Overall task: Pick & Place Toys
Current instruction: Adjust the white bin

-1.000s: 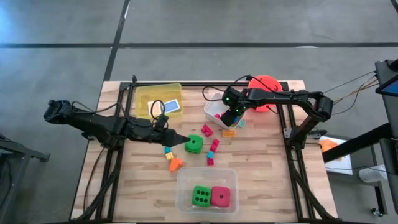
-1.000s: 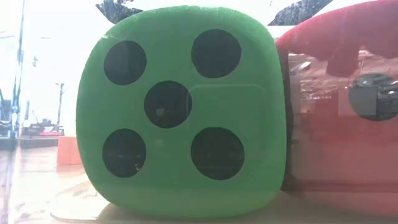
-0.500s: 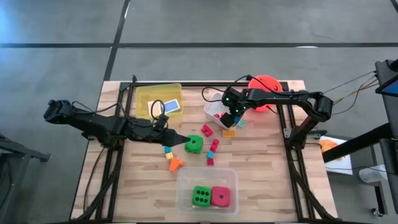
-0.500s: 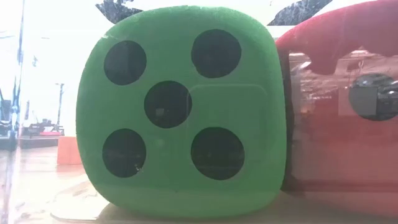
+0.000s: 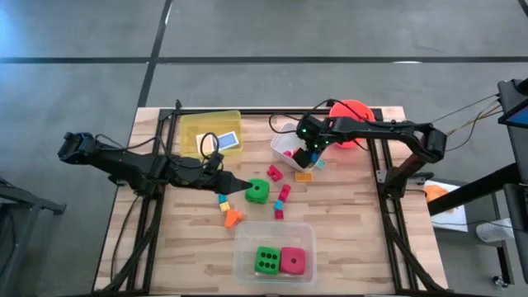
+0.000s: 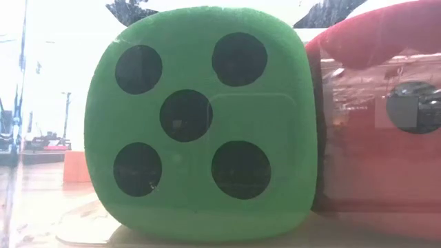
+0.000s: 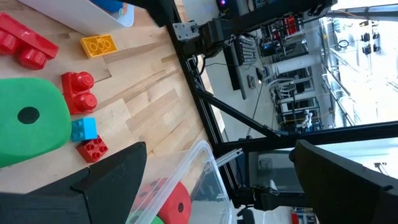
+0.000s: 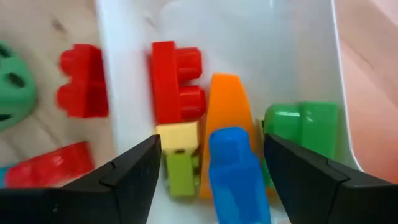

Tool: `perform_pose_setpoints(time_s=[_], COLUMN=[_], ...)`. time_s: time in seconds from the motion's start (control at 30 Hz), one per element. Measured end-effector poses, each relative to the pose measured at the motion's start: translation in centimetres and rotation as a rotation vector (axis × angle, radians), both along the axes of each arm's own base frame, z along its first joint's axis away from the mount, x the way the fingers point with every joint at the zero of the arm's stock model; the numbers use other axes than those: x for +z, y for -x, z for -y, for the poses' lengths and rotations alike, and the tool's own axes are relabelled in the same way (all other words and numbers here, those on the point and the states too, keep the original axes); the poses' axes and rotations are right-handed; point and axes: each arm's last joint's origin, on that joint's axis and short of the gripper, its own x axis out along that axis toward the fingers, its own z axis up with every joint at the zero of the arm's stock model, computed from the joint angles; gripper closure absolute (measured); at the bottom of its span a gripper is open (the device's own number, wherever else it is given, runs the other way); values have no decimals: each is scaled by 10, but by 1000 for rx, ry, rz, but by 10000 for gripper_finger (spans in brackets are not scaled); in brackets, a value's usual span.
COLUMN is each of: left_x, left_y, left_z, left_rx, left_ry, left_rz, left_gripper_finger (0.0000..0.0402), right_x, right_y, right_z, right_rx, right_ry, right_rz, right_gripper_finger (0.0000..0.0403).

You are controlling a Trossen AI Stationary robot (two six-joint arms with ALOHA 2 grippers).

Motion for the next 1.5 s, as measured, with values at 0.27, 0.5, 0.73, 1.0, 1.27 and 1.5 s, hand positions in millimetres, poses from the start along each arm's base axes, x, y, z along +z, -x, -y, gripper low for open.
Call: perform_pose_setpoints(time_s=[0.27, 0.5, 0.73, 1.0, 1.27, 1.5], left_x=[0, -3, -4, -5, -5, -4], left_y=[0, 1, 2, 2, 2, 2], left_z=[1, 0, 0, 0, 0, 0], left_rx=[-16, -16, -17, -17, -16, -15], left_ry=[8, 2, -4, -4, -1, -1], left_rz=[-6, -29, -46, -50, -50, -50], left_gripper_finger=[9, 9, 9, 9, 9, 9], right_x=[32, 29, 7, -10, -14, -22], right_y=[28, 67, 91, 82, 68, 59], right_z=[-40, -70, -89, -91, -88, -79], right_rx=[31, -16, -151, -253, -263, -291], right_ry=[104, 160, 137, 110, 107, 107], right_rz=[66, 264, 266, 200, 152, 114], right_gripper_finger=[125, 125, 126, 215, 379, 386])
